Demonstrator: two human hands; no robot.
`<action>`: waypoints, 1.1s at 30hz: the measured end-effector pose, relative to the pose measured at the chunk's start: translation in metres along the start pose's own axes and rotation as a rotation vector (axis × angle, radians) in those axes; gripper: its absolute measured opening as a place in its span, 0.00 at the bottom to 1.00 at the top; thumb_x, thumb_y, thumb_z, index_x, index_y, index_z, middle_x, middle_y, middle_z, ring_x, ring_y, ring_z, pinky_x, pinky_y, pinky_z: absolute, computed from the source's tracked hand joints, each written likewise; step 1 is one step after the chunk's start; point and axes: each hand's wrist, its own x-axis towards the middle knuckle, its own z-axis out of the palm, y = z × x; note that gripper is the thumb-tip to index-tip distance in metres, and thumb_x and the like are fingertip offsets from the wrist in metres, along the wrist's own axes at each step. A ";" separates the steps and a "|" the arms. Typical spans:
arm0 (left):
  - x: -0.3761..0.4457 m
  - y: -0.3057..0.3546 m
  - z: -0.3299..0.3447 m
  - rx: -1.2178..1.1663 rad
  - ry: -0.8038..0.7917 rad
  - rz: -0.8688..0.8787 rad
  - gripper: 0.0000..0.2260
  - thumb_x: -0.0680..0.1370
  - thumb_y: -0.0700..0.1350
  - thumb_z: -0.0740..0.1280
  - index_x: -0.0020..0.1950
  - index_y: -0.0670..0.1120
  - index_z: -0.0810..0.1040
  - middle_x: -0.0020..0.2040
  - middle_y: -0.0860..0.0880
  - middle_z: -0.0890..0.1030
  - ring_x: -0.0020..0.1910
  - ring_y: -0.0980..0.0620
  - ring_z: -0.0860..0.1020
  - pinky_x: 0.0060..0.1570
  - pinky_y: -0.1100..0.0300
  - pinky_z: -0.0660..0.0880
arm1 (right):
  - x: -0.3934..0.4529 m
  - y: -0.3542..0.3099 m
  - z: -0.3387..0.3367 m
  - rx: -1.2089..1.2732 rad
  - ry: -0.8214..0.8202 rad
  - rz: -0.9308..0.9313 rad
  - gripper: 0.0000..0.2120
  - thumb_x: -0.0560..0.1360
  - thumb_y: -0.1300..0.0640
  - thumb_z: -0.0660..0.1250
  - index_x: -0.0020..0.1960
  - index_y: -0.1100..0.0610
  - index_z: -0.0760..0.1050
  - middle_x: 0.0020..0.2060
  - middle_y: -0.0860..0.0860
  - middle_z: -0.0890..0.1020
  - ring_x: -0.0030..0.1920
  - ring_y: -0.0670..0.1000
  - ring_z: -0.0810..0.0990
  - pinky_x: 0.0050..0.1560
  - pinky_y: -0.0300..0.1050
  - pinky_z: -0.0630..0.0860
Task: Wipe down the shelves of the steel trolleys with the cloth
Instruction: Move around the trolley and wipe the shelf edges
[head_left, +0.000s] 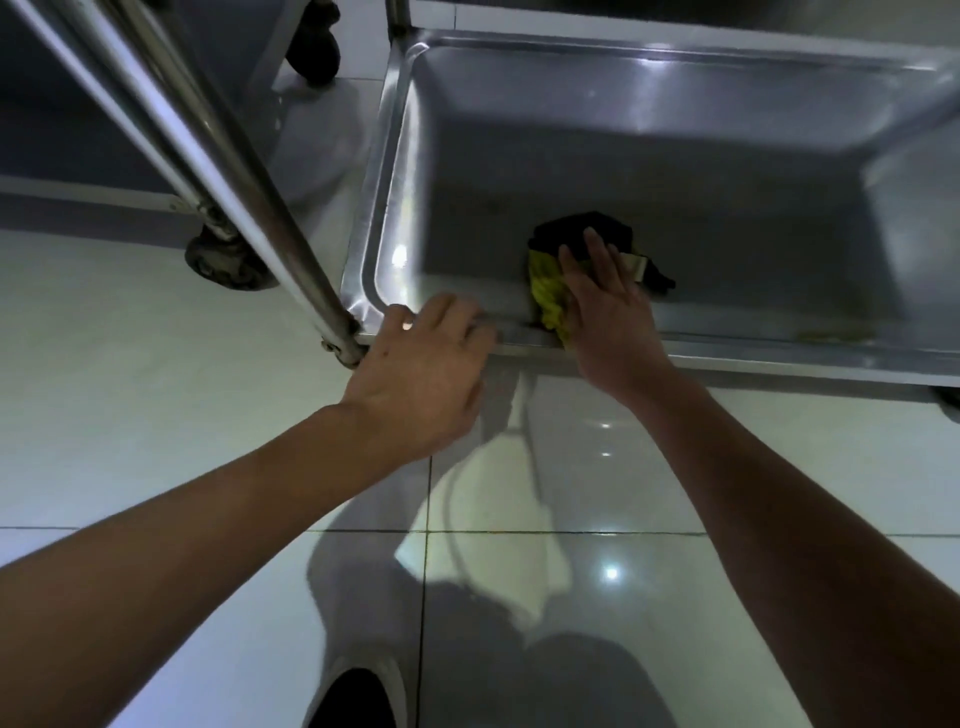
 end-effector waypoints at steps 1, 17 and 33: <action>0.013 0.012 -0.006 -0.042 -0.015 0.027 0.23 0.76 0.53 0.62 0.70 0.47 0.71 0.66 0.46 0.72 0.65 0.43 0.71 0.57 0.45 0.69 | -0.003 0.005 -0.003 -0.001 -0.005 0.007 0.28 0.82 0.55 0.55 0.80 0.53 0.53 0.80 0.55 0.48 0.80 0.59 0.48 0.77 0.54 0.53; 0.060 0.086 0.008 -0.133 -0.106 -0.157 0.17 0.78 0.52 0.61 0.65 0.48 0.73 0.63 0.46 0.70 0.62 0.44 0.72 0.60 0.43 0.73 | -0.059 0.130 -0.051 -0.033 0.010 0.306 0.33 0.81 0.60 0.60 0.81 0.52 0.49 0.80 0.54 0.46 0.80 0.59 0.46 0.77 0.61 0.53; 0.041 0.089 0.022 -0.134 -0.025 -0.139 0.21 0.75 0.49 0.66 0.68 0.46 0.73 0.68 0.47 0.72 0.70 0.43 0.68 0.63 0.42 0.64 | -0.063 0.120 -0.046 0.066 0.083 0.434 0.24 0.82 0.51 0.50 0.78 0.46 0.59 0.80 0.49 0.48 0.80 0.58 0.43 0.77 0.63 0.49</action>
